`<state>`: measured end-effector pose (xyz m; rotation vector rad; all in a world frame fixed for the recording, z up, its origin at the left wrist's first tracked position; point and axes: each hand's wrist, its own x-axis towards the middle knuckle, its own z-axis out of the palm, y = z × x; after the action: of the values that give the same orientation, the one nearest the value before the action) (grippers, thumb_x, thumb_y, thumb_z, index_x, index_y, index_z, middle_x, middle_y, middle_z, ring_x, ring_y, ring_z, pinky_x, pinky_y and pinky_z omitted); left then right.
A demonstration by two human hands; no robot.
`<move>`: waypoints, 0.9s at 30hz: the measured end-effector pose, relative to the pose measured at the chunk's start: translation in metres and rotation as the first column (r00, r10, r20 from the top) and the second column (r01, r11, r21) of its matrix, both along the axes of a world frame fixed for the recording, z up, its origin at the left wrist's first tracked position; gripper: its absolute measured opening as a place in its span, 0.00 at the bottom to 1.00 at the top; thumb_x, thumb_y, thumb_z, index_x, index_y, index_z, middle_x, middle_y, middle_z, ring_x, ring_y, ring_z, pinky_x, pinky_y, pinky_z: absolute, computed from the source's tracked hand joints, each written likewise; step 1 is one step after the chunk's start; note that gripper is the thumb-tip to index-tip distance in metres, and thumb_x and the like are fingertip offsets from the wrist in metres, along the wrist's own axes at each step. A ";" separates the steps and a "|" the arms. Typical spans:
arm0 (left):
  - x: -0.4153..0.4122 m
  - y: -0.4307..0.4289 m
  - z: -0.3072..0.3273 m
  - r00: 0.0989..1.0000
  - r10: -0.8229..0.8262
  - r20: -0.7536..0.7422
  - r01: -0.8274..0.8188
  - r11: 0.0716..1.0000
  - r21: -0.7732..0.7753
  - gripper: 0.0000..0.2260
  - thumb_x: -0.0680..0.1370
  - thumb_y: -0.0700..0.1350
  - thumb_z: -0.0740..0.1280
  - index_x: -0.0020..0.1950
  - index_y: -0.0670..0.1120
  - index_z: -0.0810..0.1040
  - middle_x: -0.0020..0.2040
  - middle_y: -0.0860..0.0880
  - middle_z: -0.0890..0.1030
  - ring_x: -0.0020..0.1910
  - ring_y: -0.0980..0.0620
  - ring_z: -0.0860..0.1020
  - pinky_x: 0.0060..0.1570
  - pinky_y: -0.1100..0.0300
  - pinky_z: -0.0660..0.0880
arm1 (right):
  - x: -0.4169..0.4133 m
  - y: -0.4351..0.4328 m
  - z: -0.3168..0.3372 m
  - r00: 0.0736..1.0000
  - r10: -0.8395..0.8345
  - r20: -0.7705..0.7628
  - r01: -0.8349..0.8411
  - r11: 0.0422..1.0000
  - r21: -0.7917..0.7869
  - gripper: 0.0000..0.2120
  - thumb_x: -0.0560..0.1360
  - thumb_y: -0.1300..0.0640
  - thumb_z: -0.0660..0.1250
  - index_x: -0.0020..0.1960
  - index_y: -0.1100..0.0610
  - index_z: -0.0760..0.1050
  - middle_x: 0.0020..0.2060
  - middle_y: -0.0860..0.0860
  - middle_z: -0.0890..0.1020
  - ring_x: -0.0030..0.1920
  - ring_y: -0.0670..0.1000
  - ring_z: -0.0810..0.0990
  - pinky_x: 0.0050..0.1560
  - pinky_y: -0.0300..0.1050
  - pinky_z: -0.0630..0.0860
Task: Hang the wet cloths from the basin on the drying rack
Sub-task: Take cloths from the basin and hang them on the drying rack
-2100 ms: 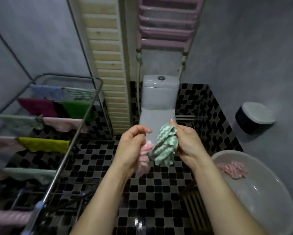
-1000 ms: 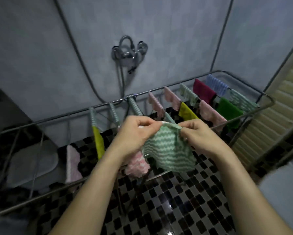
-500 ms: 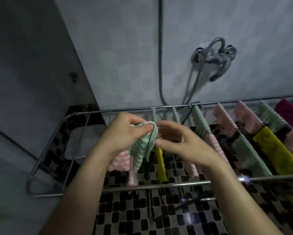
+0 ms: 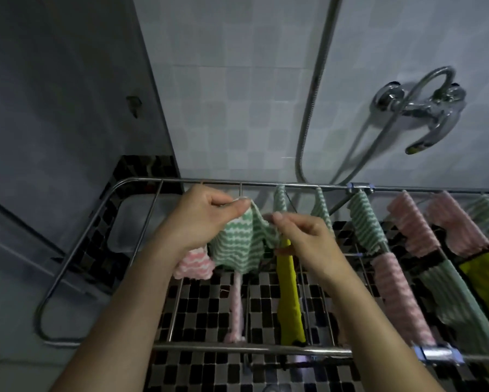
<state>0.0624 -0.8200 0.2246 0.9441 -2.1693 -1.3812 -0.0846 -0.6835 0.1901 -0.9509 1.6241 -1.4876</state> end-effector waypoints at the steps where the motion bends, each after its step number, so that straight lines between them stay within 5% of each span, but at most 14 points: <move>1: -0.001 -0.001 -0.001 1.000 -0.003 0.005 0.003 1.000 0.007 0.32 0.67 0.66 0.69 0.41 0.35 0.81 0.35 0.46 0.75 0.36 0.51 0.72 0.39 0.56 0.68 | -0.002 -0.005 -0.004 0.994 0.089 0.055 -0.089 0.996 -0.013 0.06 0.76 0.51 0.67 0.48 0.49 0.83 0.42 0.46 0.86 0.45 0.47 0.83 0.44 0.42 0.80; 4: -0.005 -0.002 0.005 1.000 0.011 0.017 -0.011 1.000 0.003 0.23 0.74 0.57 0.71 0.41 0.35 0.82 0.32 0.41 0.77 0.32 0.50 0.71 0.35 0.57 0.67 | -0.005 -0.025 -0.017 0.964 0.261 -0.044 -0.262 0.965 -0.022 0.11 0.73 0.55 0.73 0.55 0.55 0.80 0.48 0.49 0.85 0.50 0.49 0.83 0.52 0.45 0.79; 8: -0.012 -0.004 0.013 0.996 0.036 0.086 -0.031 0.998 -0.051 0.15 0.73 0.56 0.72 0.41 0.43 0.85 0.37 0.36 0.82 0.33 0.48 0.78 0.35 0.52 0.73 | -0.015 -0.041 -0.023 0.966 0.250 -0.059 -0.251 0.968 -0.022 0.06 0.76 0.61 0.70 0.52 0.59 0.83 0.45 0.59 0.85 0.43 0.51 0.83 0.46 0.44 0.79; 11: -0.006 -0.012 0.011 0.975 0.137 0.174 -0.117 0.986 -0.121 0.08 0.70 0.53 0.75 0.39 0.50 0.86 0.36 0.48 0.85 0.37 0.52 0.82 0.42 0.50 0.78 | -0.034 -0.041 -0.028 0.955 0.282 0.087 -0.286 0.957 0.037 0.06 0.75 0.58 0.71 0.45 0.59 0.85 0.40 0.64 0.83 0.37 0.51 0.79 0.39 0.42 0.75; 14: 0.004 -0.021 0.007 0.959 0.171 0.228 -0.143 0.981 -0.133 0.04 0.66 0.51 0.79 0.37 0.55 0.85 0.37 0.52 0.84 0.39 0.54 0.82 0.41 0.53 0.76 | -0.053 -0.040 -0.027 0.920 0.260 0.293 -0.288 0.956 0.059 0.07 0.71 0.54 0.69 0.42 0.54 0.86 0.39 0.52 0.86 0.39 0.47 0.83 0.35 0.39 0.79; 17: 0.010 -0.036 -0.004 0.952 0.139 0.272 -0.128 0.990 -0.061 0.08 0.67 0.44 0.79 0.37 0.55 0.82 0.35 0.56 0.82 0.35 0.62 0.79 0.39 0.64 0.72 | -0.062 -0.046 -0.027 0.904 0.221 0.365 -0.253 0.967 0.041 0.09 0.76 0.57 0.65 0.45 0.58 0.84 0.43 0.55 0.86 0.41 0.51 0.85 0.36 0.42 0.82; 22: 0.018 -0.057 -0.020 0.968 0.095 0.234 -0.097 0.995 -0.006 0.06 0.74 0.42 0.73 0.41 0.52 0.82 0.37 0.58 0.82 0.39 0.62 0.78 0.46 0.63 0.73 | -0.061 -0.051 -0.027 0.976 0.096 0.194 -0.108 0.993 0.052 0.09 0.79 0.58 0.63 0.47 0.57 0.82 0.41 0.54 0.86 0.41 0.54 0.85 0.35 0.44 0.83; 27: 0.016 -0.079 -0.027 0.995 0.079 0.064 -0.083 0.994 0.074 0.03 0.75 0.43 0.72 0.46 0.50 0.81 0.37 0.58 0.82 0.39 0.61 0.79 0.44 0.65 0.74 | -0.065 -0.060 -0.012 0.956 0.102 0.274 -0.126 0.989 0.072 0.10 0.79 0.56 0.63 0.51 0.59 0.81 0.45 0.56 0.86 0.43 0.54 0.86 0.33 0.44 0.83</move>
<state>0.0786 -0.8993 0.1972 1.1040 -2.1101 -1.4232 -0.1495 -0.7437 0.1782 -0.7439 1.4024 -1.3875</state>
